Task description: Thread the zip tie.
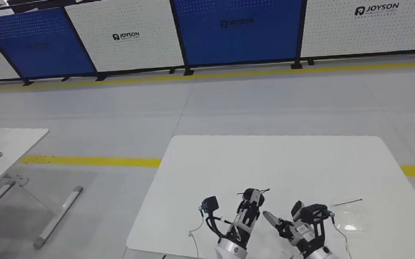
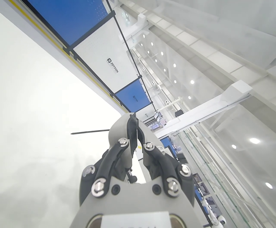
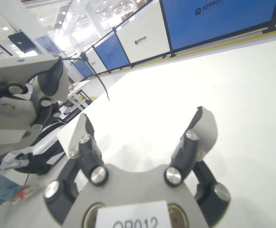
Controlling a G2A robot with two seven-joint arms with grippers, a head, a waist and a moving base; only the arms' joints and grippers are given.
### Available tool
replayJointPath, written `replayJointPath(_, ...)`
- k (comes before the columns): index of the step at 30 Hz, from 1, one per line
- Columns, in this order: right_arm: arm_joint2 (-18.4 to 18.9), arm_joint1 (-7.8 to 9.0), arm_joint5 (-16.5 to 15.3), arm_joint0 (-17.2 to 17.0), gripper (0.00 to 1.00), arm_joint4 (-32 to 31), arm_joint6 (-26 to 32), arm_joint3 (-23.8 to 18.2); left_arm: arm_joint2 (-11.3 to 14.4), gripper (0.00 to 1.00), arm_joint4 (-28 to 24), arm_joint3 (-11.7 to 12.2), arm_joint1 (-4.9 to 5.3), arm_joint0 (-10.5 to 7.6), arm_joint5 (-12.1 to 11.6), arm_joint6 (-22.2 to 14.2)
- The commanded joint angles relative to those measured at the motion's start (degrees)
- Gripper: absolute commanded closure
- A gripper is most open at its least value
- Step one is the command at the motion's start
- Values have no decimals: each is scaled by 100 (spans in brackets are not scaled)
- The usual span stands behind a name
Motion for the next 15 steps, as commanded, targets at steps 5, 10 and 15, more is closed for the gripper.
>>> replayJointPath(5,212,31,-332,-113,0,361,-178,-50,-123,100,-294,89,-67,-50,112,558)
replayJointPath(10,564,81,-909,-343,0,922,-485,-155,-254,100,-397,203,-108,-66,186,960)
replayJointPath(15,849,172,-925,-593,0,1944,-599,-458,-302,100,-436,371,-152,-93,248,1204)
